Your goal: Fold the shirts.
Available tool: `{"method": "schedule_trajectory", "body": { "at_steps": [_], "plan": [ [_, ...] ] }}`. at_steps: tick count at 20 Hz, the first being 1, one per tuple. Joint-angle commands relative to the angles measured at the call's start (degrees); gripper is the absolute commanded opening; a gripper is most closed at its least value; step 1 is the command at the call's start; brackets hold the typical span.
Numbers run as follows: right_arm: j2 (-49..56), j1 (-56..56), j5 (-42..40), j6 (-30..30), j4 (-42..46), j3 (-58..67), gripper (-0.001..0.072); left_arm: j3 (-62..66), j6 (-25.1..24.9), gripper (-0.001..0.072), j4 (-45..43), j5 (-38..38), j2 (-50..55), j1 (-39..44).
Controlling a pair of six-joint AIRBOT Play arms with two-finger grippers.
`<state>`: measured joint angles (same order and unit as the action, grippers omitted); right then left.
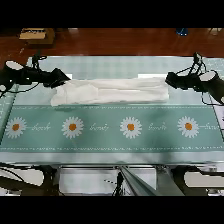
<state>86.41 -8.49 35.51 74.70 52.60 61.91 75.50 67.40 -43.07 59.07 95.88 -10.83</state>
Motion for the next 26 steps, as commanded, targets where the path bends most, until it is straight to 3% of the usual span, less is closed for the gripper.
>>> {"method": "schedule_trajectory", "body": {
  "at_steps": [1,2,6,8,10,13,17,20,22,23,24,26],
  "plan": [
    [0.1,0.0,4.6,1.2,8.9,0.0,0.0266,0.3,0.3,0.0540,-0.4,5.7,0.4,-2.6],
    [0.0,0.0,4.6,1.2,8.4,0.1,0.0497,0.3,0.3,0.0540,-0.4,7.8,0.1,-3.5],
    [-1.9,-2.0,2.5,5.3,10.8,0.3,0.0513,0.3,0.3,0.0540,-0.4,15.3,-1.5,-6.8],
    [-1.6,-5.5,3.1,10.5,8.9,0.3,0.0601,0.3,0.3,0.0539,-0.4,17.1,-2.2,-7.6],
    [-0.2,-9.7,4.7,9.8,-0.4,0.3,0.0608,0.3,0.3,0.0539,-0.3,17.9,-2.6,-7.5],
    [3.4,-13.6,8.7,1.0,-15.4,0.3,0.0610,0.3,-1.0,0.0537,-0.1,18.1,-2.7,-6.7],
    [8.7,-10.9,10.4,-1.8,-20.4,0.3,0.0610,0.3,-2.5,0.0537,2.0,18.0,-2.7,-5.5],
    [12.2,-6.7,8.8,-9.8,-32.6,0.3,0.0611,0.3,-3.2,0.0537,3.8,17.9,-2.7,-4.9],
    [13.5,-4.1,6.0,-12.1,-38.5,0.3,0.0607,0.3,-3.8,0.0537,4.9,17.9,-2.7,-4.9],
    [13.7,-2.8,3.4,-12.5,-40.2,0.3,0.0568,0.3,-3.8,0.0536,5.4,18.0,-2.7,-4.8],
    [13.6,-1.7,1.0,-12.8,-40.9,0.3,0.0461,0.3,-3.8,0.0536,5.9,18.0,-2.7,-4.8],
    [12.9,-0.9,-0.4,-15.6,-43.7,0.3,0.0016,0.3,-3.8,0.0497,6.3,18.0,-2.7,-4.7]
  ]
}}
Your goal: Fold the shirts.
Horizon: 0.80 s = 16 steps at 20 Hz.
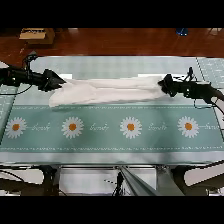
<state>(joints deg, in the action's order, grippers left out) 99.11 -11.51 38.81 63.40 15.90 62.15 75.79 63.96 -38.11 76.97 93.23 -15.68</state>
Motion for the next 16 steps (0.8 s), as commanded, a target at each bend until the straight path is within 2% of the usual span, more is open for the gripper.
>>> {"method": "schedule_trajectory", "body": {
  "at_steps": [1,2,3,4,6,11,16],
  "plan": [
    [-0.7,2.1,-3.6,-5.1,-7.1,0.0,0.0021,0.0,-0.3,0.0435,1.3,0.2,0.0,0.1],
    [-2.0,2.0,-3.0,-6.1,-6.8,0.0,0.0021,0.0,-0.3,0.0343,1.3,0.3,0.0,0.1],
    [-3.6,2.0,-2.1,-6.4,-6.2,0.0,0.0020,0.0,-0.3,0.0126,1.5,1.2,0.0,0.2],
    [-5.4,1.9,-0.9,-6.4,-4.9,0.0,0.0020,0.0,-0.3,0.0051,2.1,2.1,0.0,0.3],
    [-9.5,1.9,1.8,-5.9,-1.2,0.0,0.0020,0.0,-0.5,0.0024,4.8,3.2,0.0,1.1],
    [-19.2,1.9,10.6,2.4,9.3,0.0,0.0020,0.0,-0.5,0.0023,10.7,2.0,0.0,7.5],
    [-31.2,4.2,15.3,15.5,22.5,0.0,0.0020,-0.1,-0.5,0.0023,10.7,-3.3,0.0,18.0]
  ]
}}
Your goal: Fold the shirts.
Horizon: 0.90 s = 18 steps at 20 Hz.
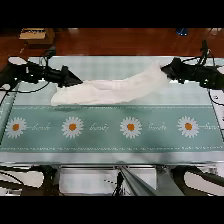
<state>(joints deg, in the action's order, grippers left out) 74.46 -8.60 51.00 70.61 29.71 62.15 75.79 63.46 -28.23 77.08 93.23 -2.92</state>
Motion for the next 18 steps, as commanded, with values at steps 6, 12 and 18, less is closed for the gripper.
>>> {"method": "schedule_trajectory", "body": {
  "at_steps": [6,12,18],
  "plan": [
    [-20.1,6.5,6.0,19.9,17.4,0.0,0.0020,-3.1,0.7,0.0023,0.8,-6.1,0.0,14.8],
    [-29.6,8.8,8.6,27.2,22.4,0.0,0.0020,-10.8,0.9,0.0023,1.0,-11.4,0.0,21.9],
    [-32.9,8.8,14.3,30.1,23.1,0.0,0.0020,-11.6,0.2,0.0023,12.2,-22.1,1.0,32.5]
  ]
}}
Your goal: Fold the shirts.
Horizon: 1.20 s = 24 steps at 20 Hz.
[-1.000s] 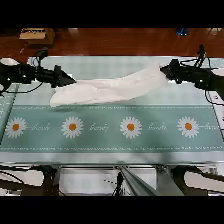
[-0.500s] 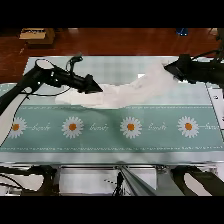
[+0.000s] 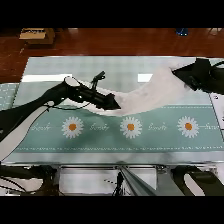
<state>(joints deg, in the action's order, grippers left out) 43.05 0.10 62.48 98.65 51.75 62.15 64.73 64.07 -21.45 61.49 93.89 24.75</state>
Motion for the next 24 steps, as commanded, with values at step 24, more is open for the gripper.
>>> {"method": "schedule_trajectory", "body": {
  "at_steps": [24],
  "plan": [
    [31.6,37.0,-44.9,5.7,2.9,0.0,0.0019,-0.6,-0.3,0.0021,-6.2,7.8,-41.6,-51.7]
  ]
}}
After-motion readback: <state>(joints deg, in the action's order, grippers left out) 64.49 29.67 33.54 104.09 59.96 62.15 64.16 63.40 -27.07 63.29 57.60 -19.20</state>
